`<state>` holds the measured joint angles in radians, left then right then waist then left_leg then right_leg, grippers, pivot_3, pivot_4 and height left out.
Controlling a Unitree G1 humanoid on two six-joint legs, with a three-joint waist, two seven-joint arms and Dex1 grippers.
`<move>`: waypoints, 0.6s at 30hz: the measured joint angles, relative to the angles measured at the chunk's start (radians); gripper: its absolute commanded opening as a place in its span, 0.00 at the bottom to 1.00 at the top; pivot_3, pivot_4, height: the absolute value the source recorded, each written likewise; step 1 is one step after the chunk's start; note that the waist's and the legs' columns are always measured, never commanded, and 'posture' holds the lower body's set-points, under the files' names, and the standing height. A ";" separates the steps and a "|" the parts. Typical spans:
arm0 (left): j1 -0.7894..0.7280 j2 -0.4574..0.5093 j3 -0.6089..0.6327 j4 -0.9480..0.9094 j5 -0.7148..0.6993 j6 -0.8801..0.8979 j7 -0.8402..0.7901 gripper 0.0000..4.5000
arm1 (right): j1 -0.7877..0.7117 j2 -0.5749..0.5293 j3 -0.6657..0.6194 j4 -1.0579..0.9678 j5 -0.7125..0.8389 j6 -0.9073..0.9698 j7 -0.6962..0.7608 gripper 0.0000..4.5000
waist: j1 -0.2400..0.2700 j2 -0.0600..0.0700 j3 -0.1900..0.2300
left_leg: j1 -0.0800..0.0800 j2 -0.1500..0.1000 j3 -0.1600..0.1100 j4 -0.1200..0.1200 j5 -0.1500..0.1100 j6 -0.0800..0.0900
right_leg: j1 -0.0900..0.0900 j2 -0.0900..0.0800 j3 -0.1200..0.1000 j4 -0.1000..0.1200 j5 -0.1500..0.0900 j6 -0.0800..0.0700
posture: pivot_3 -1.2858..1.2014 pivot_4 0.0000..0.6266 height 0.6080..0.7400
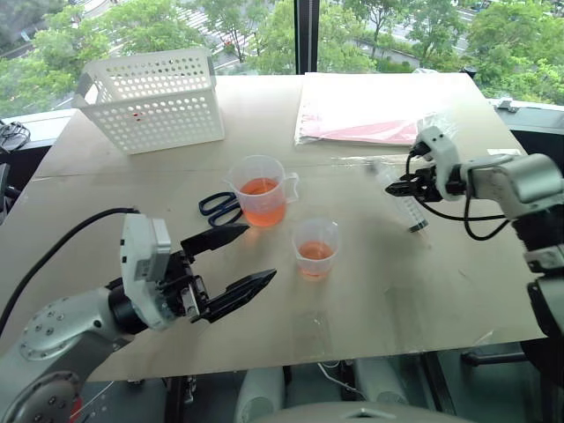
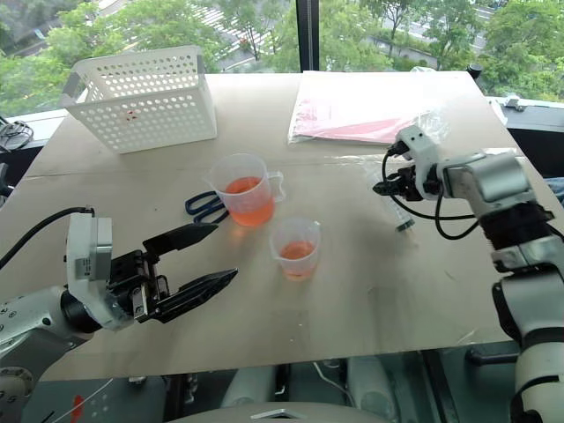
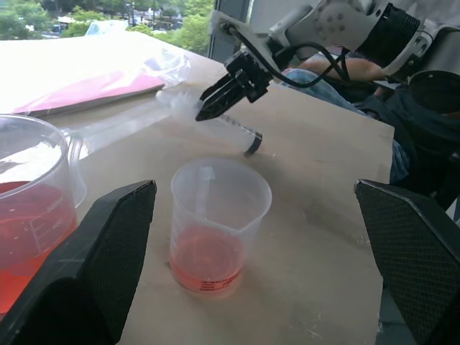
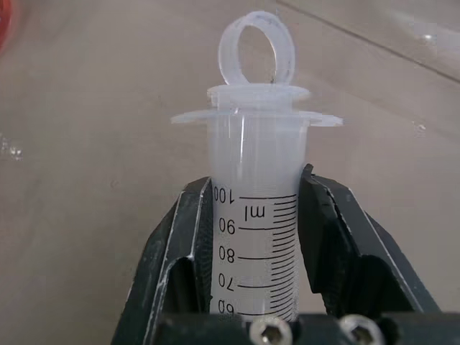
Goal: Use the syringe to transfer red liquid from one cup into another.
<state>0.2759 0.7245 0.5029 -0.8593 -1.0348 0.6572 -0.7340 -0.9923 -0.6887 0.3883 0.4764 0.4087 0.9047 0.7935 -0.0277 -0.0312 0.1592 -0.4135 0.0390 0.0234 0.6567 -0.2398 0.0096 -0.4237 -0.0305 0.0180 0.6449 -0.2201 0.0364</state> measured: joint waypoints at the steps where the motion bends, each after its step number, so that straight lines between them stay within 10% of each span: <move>1: 0.008 0.000 -0.004 0.000 0.004 -0.005 0.001 1.00 | -0.009 0.010 0.019 0.059 -0.041 -0.034 0.036 0.73 | 0.005 0.000 0.000 | -0.001 0.000 0.000 0.000 0.000 0.000 | 0.000 0.000 -0.001 -0.001 0.000 0.000 | 0.52 0.24 1.00; 4: 0.017 0.000 -0.004 -0.002 0.010 -0.017 0.011 1.00 | -0.011 0.026 0.037 0.141 -0.102 -0.085 0.104 0.99 | 0.016 0.001 0.001 | -0.002 0.000 0.000 0.000 0.000 0.000 | 0.000 -0.001 -0.001 -0.003 0.000 0.000 | 0.52 0.24 1.00; 9: 0.043 0.000 0.003 -0.019 0.003 -0.038 0.024 1.00 | 0.024 -0.031 -0.009 0.077 -0.135 -0.142 0.192 0.99 | 0.018 0.002 0.001 | -0.002 0.000 0.000 -0.001 0.000 0.001 | 0.000 -0.001 -0.001 -0.003 0.000 0.000 | 0.52 0.24 1.00; 18: 0.096 -0.084 0.061 0.052 0.033 -0.068 0.179 1.00 | 0.464 -0.095 -0.503 -0.424 0.127 -0.227 0.224 0.99 | 0.017 0.002 0.001 | 0.001 0.000 -0.001 -0.003 0.000 0.001 | 0.002 -0.001 -0.001 -0.002 0.000 0.001 | 0.52 0.24 1.00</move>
<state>0.3721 0.6403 0.5642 -0.8070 -1.0023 0.5893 -0.5554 -0.5284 -0.7838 -0.1151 0.0529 0.5353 0.6777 1.0172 -0.0105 -0.0290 0.1604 -0.4125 0.0389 0.0224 0.6541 -0.2402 0.0101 -0.4221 -0.0311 0.0168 0.6428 -0.2200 0.0371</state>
